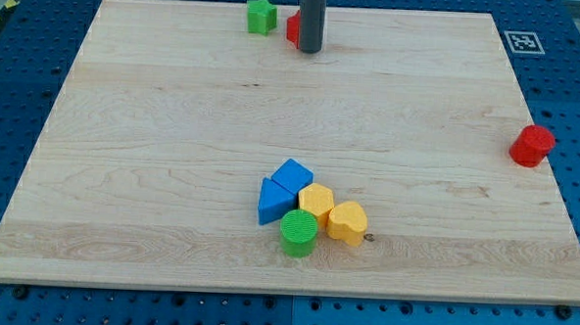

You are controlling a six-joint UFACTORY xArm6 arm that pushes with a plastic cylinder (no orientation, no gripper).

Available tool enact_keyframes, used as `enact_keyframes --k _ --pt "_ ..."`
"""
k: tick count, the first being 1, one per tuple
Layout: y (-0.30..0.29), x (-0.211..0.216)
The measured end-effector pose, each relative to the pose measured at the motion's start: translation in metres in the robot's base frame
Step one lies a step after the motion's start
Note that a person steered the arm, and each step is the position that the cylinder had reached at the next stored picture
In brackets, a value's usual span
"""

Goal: Push the red star closer to the green star

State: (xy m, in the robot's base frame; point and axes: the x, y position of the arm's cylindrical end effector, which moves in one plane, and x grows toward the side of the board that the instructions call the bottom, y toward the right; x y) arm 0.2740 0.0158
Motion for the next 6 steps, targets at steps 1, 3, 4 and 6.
enact_keyframes --k 1,3,4,6 --pt "0.0 -0.012" --pt "0.006 -0.015" --pt "0.032 -0.028" --pt "0.028 -0.059"
